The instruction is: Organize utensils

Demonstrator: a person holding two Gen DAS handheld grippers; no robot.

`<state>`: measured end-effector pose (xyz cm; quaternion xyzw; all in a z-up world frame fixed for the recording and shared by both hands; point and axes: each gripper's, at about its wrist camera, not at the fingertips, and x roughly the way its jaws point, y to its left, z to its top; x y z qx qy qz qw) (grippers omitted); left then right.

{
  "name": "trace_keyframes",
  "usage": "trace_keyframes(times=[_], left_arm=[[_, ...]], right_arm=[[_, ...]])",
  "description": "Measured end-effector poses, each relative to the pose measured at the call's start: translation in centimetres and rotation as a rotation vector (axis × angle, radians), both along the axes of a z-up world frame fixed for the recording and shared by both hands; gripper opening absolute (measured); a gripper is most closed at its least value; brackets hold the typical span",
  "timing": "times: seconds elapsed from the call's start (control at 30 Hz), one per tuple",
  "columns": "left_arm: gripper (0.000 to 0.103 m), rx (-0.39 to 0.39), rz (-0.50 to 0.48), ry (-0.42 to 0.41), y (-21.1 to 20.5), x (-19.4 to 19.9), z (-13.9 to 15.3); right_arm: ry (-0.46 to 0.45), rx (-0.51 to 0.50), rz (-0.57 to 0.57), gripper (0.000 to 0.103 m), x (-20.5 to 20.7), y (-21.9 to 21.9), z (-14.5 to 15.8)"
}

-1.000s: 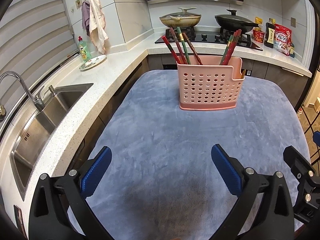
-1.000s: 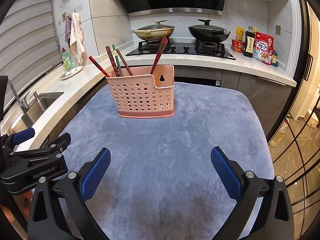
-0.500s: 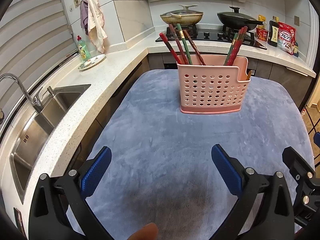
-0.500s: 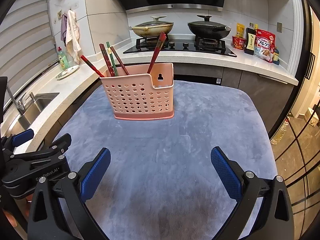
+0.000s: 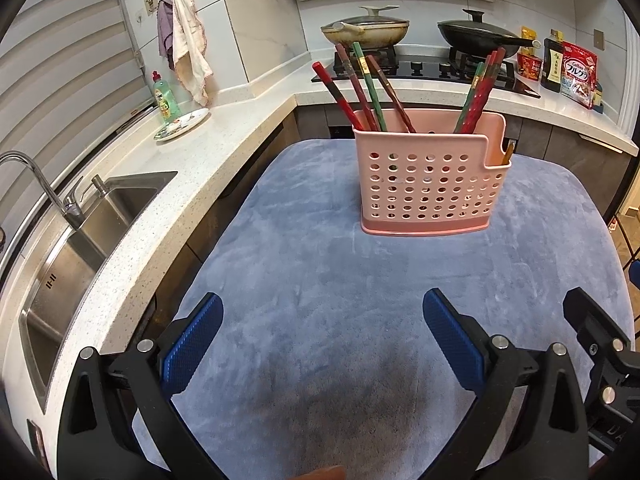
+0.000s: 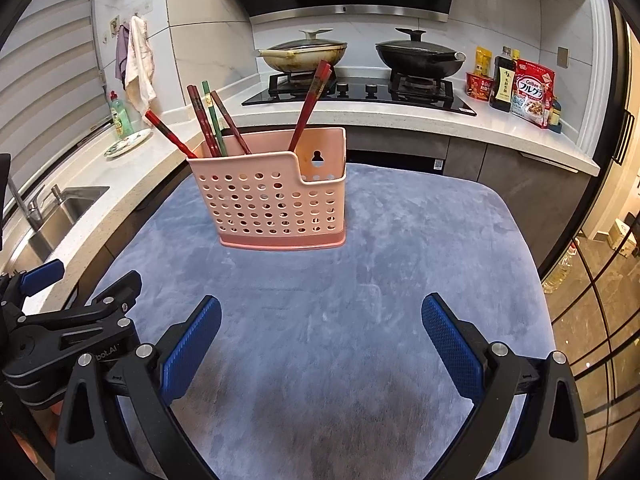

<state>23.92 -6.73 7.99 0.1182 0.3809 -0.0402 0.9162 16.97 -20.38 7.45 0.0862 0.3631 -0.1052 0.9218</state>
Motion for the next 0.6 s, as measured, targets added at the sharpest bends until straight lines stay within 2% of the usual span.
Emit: trace_keyframes(times=[0.6], left_arm=[[0.095,-0.001,0.024,0.019,0.2,1.4,-0.7]], right_arm=[[0.018,0.002,-0.011,0.097,1.0,-0.3,-0.6]])
